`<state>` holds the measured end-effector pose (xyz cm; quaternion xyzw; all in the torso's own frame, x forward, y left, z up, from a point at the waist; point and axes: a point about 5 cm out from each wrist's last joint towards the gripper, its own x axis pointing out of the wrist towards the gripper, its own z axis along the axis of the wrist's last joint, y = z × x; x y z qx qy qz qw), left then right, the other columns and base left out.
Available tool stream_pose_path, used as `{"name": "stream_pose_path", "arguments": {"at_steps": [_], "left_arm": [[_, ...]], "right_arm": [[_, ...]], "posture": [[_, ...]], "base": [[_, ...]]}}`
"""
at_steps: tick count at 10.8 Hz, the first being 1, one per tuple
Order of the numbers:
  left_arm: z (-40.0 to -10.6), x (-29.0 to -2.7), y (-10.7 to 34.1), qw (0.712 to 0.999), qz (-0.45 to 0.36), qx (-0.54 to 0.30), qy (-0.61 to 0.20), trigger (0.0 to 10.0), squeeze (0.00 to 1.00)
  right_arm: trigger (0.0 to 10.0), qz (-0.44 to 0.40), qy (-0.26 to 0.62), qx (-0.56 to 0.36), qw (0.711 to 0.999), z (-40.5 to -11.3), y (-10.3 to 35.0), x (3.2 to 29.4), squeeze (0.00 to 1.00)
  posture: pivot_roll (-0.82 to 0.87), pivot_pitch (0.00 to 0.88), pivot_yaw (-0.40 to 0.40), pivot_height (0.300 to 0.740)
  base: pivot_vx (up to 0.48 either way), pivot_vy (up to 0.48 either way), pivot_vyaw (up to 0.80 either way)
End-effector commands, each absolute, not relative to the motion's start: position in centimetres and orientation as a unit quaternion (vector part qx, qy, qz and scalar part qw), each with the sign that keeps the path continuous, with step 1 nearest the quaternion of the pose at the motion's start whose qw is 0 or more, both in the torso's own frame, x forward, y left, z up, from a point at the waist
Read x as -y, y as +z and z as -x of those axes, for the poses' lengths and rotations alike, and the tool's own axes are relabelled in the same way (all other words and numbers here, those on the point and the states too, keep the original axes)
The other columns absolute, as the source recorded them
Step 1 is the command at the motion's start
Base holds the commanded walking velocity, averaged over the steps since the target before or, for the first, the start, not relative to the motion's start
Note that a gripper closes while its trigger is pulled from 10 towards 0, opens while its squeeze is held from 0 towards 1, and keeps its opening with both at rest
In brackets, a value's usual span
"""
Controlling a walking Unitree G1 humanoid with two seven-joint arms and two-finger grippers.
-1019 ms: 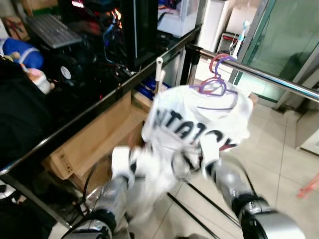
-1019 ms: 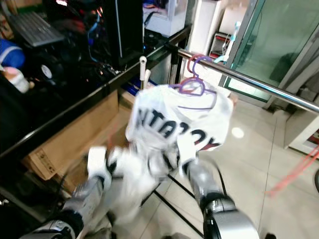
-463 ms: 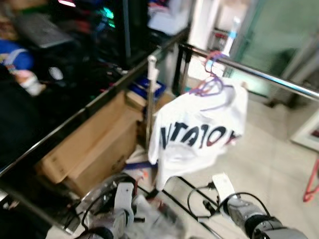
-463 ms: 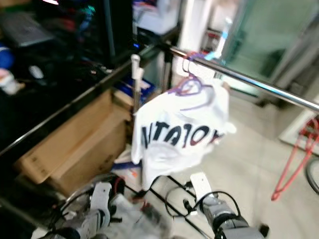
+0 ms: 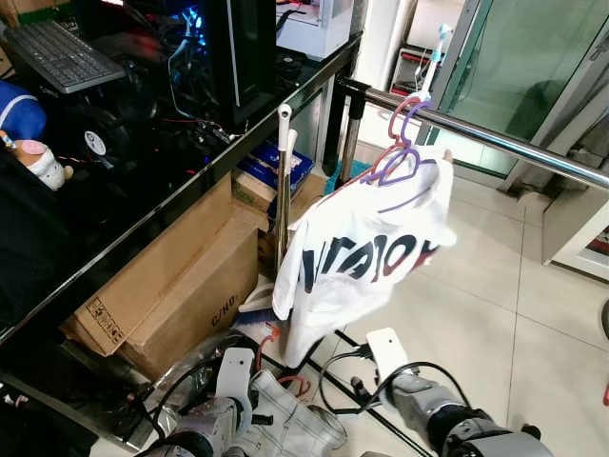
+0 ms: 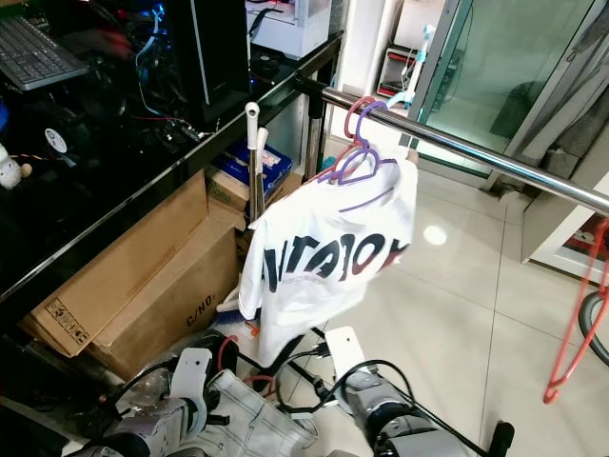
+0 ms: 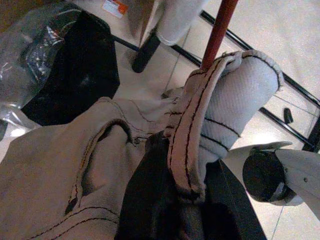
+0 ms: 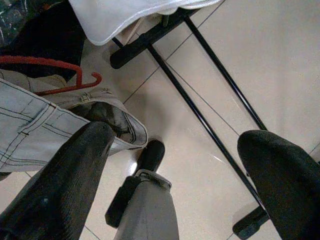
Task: Hang hanger
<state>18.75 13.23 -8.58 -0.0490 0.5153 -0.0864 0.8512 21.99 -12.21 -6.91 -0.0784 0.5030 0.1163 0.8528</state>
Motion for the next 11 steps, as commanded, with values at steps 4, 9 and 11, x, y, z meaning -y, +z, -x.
{"name": "stream_pose_path", "arguments": {"at_steps": [4, 9, 11], "left_arm": [[-18.5, -13.0, -8.7, 0.84, 0.06, -0.529, -0.106, 10.0, 0.0], [-18.5, -12.7, -8.6, 0.832, 0.068, -0.534, -0.131, 10.0, 0.0], [-19.7, -12.2, -7.9, 0.845, 0.038, -0.505, -0.171, 10.0, 0.0]], "right_arm": [[10.0, 0.094, 0.103, -0.496, 0.857, -22.5, -6.6, 12.5, 0.0], [10.0, 0.1, 0.101, -0.498, 0.855, -22.2, -6.8, 13.0, 0.0], [10.0, 0.098, 0.088, -0.494, 0.859, -22.3, -6.8, 13.4, 0.0]], "posture": [[-0.06, 0.0, -0.012, 0.74], [-0.06, 0.0, -0.016, 0.74], [-0.06, 0.0, -0.016, 0.74]], "base": [[0.0, 0.0, -0.73], [0.0, 0.0, -0.68], [0.0, 0.0, -0.65]]}}
